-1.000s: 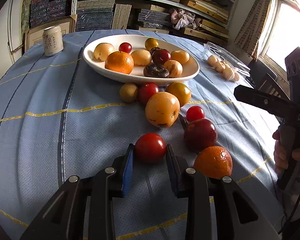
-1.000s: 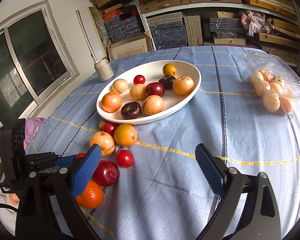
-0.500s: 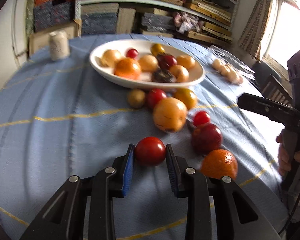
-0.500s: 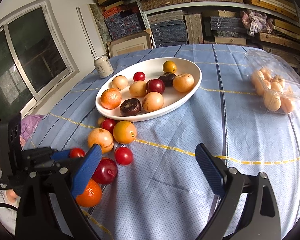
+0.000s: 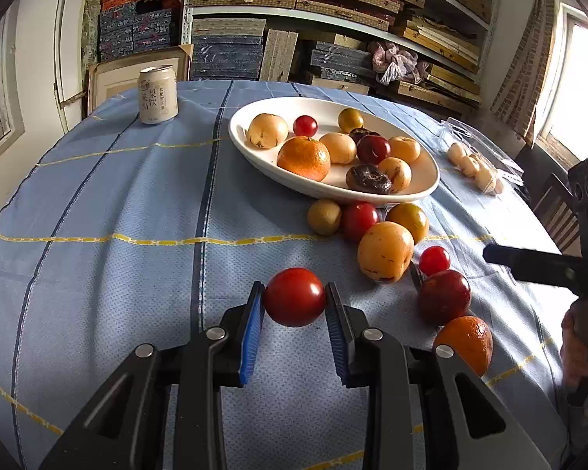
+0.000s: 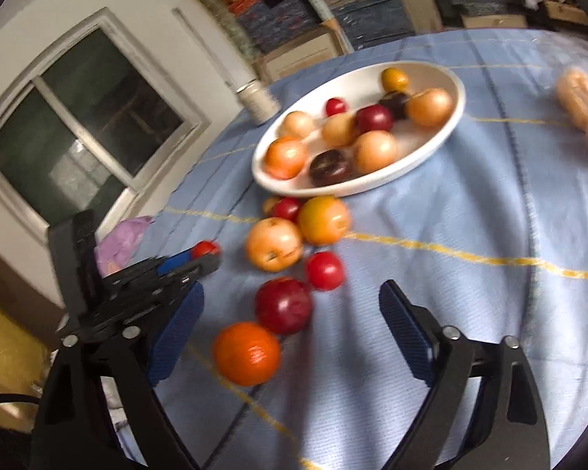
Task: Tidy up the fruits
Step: 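Grasp a red tomato with the left tool while the right tool grasps a small red tomato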
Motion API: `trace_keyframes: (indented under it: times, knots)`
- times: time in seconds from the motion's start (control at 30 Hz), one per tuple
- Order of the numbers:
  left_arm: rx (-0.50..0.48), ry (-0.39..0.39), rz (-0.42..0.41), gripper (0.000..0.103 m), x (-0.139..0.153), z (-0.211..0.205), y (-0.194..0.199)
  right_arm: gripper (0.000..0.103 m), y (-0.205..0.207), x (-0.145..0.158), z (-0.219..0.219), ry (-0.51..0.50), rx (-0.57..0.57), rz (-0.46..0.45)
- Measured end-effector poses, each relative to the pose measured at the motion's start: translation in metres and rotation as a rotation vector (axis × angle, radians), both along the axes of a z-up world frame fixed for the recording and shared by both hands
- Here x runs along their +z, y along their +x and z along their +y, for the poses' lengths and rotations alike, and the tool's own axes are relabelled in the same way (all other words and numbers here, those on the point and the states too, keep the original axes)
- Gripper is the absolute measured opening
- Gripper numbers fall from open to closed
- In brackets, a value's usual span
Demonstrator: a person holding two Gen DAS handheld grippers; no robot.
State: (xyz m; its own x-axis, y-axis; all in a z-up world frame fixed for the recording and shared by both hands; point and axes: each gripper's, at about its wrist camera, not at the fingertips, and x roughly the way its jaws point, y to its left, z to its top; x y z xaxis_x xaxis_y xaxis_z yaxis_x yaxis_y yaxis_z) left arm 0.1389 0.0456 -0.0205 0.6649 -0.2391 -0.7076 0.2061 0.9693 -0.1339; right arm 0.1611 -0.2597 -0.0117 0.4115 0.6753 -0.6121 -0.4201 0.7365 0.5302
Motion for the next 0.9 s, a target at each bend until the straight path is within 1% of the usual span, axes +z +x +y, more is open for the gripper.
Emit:
trace_keyframes:
  times: [0.03, 0.1, 0.2, 0.3, 0.37, 0.5, 0.63, 0.67, 0.77, 0.8, 0.9]
  knots:
    - [-0.002, 0.001, 0.001, 0.031, -0.001, -0.001, 0.000, 0.079, 0.000, 0.001, 0.000, -0.012, -0.008, -0.006]
    - [-0.006, 0.005, 0.002, 0.031, -0.001, -0.003, -0.001, 0.064, -0.001, 0.003, 0.001, -0.048, -0.019, -0.027]
    - [-0.012, 0.008, 0.005, 0.031, -0.002, -0.006, -0.002, 0.057, -0.005, 0.008, 0.011, -0.157, -0.014, -0.101]
    - [-0.016, 0.011, 0.006, 0.031, -0.003, -0.008, -0.003, 0.055, -0.003, 0.006, 0.023, -0.210, 0.008, -0.119]
    - [-0.015, 0.010, 0.006, 0.031, -0.003, -0.009, -0.003, 0.055, 0.002, 0.004, 0.026, -0.222, 0.008, -0.110]
    - [-0.014, 0.006, 0.002, 0.031, -0.002, -0.009, -0.003, 0.052, 0.009, -0.003, 0.024, -0.220, -0.008, -0.088]
    - [-0.022, 0.007, -0.004, 0.031, -0.001, -0.012, -0.005, 0.050, 0.011, -0.005, 0.025, -0.224, -0.012, -0.086]
    - [-0.024, 0.007, -0.002, 0.031, -0.001, -0.012, -0.005, 0.049, 0.012, -0.005, 0.026, -0.227, -0.013, -0.088]
    - [-0.026, 0.006, -0.001, 0.031, -0.001, -0.013, -0.005, 0.039, 0.016, -0.009, 0.034, -0.231, -0.002, -0.084]
    - [-0.026, 0.006, -0.001, 0.031, -0.001, -0.012, -0.006, 0.037, 0.017, -0.009, 0.036, -0.233, 0.002, -0.084]
    - [-0.026, 0.005, -0.001, 0.031, -0.001, -0.013, -0.006, 0.037, 0.018, -0.009, 0.041, -0.252, 0.001, -0.090]
